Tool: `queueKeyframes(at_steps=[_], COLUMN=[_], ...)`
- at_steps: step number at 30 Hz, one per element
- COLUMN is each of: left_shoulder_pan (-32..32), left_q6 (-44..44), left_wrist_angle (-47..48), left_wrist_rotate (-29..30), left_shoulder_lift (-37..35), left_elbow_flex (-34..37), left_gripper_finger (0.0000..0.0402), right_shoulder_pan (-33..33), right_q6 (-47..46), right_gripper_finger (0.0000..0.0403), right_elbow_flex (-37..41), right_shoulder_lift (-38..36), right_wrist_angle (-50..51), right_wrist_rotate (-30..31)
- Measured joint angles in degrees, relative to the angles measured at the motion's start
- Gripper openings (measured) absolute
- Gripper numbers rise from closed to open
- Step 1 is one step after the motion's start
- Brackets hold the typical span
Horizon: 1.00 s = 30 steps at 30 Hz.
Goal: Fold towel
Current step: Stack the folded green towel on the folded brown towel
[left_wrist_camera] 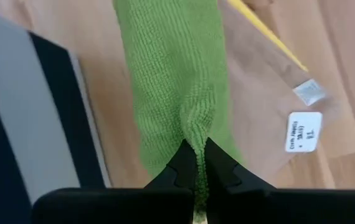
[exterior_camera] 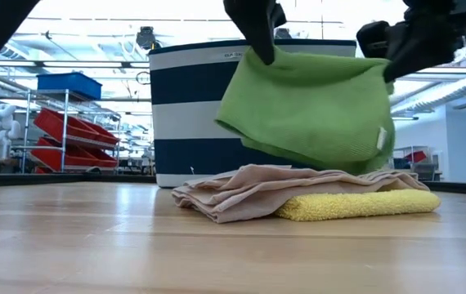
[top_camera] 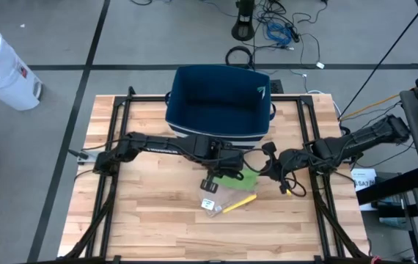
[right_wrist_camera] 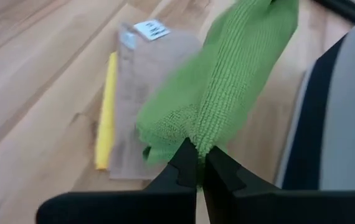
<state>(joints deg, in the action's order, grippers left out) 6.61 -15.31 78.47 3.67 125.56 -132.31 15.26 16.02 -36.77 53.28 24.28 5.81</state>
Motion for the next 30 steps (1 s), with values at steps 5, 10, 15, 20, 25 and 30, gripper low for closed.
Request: queueKeyframes(at_steps=[5, 10, 15, 20, 25, 30], left_shoulder_pan=[-0.4, -0.1, 0.4, 0.1, -0.4, -0.8], left_q6=[1.5, 2.3, 3.0, 3.0, 3.3, 2.7], left_wrist_angle=[0.3, 0.3, -0.3, -2.0, -3.3, -4.4], left_wrist_rotate=[3.0, 3.0, 2.8, 3.7, 5.4, 8.1], left_shoulder_lift=[0.0, 0.0, -0.1, -0.1, -0.1, -0.9], left_elbow_flex=[0.0, 0.0, 2.5, 10.1, 13.6, 13.7], left_gripper_finger=[0.0004, 0.0004, 0.0004, 0.0004, 0.0004, 0.0004], right_shoulder_pan=[-3.7, -8.6, -12.7, -15.6, -17.9, -19.7], right_q6=[3.8, 7.2, 10.3, 13.0, 14.8, 16.4], right_gripper_finger=[0.0, 0.0, 0.0, 0.0, 0.0, 0.0], right_elbow_flex=[0.0, 0.0, 0.0, 0.0, 0.0, 0.0], right_shoulder_lift=[0.0, 0.0, 1.6, 5.7, 8.4, 8.5], right_wrist_angle=[-2.4, -3.2, -3.2, -4.8, -9.3, -12.3], right_wrist_rotate=[-0.1, -0.1, -0.2, -0.4, 0.0, 4.9])
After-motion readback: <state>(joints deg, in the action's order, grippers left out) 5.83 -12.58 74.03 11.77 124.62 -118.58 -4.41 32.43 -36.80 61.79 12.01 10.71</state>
